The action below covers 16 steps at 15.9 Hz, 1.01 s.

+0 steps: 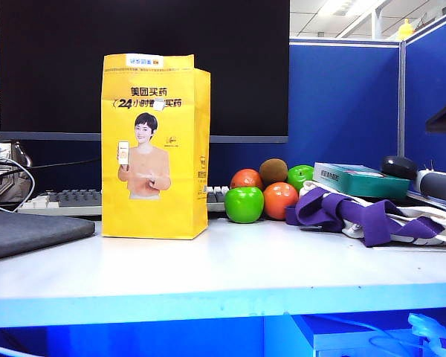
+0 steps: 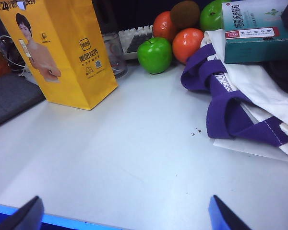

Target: Pick up the transparent tape and throw it into the yellow paper bag.

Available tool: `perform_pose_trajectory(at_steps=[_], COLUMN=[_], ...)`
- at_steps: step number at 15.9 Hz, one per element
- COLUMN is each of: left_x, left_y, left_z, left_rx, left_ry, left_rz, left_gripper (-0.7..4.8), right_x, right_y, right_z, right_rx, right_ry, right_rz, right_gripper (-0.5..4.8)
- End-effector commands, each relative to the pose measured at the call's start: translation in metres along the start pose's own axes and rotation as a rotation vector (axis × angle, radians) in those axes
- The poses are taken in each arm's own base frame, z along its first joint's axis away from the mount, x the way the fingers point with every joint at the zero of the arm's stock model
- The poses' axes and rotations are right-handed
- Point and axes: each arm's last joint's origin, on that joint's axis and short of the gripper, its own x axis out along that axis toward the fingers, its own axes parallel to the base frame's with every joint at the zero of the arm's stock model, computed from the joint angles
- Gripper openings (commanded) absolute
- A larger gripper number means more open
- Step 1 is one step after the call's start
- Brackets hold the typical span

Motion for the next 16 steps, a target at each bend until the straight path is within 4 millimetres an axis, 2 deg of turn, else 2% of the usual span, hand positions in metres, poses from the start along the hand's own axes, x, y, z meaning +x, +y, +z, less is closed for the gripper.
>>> perform_pose_trajectory(at_steps=[1,3,4,16], left_x=[-0.002,0.003,0.004,0.004], left_y=[0.0,0.003,0.005,0.005], left_z=[-0.003,-0.012,-0.02,-0.019], left_rx=[0.004,0.008,-0.005,-0.002], left_ry=[-0.041,-0.059,0.006,-0.004], left_rz=[-0.013,-0.017,0.001,-0.002], left_gripper=[4.61,4.61,4.62,4.61], right_x=[-0.004,-0.004,-0.004,-0.004], right_y=[0.0,0.0,-0.001,-0.004], right_z=[0.0,-0.001,-0.001,-0.002], right_rx=[-0.001,0.0,0.001,0.004], right_ry=[-0.056,-0.048,-0.042,-0.037], right_rz=[0.01,0.005,0.002,-0.028], right_gripper=[4.79,4.79,4.79,4.79])
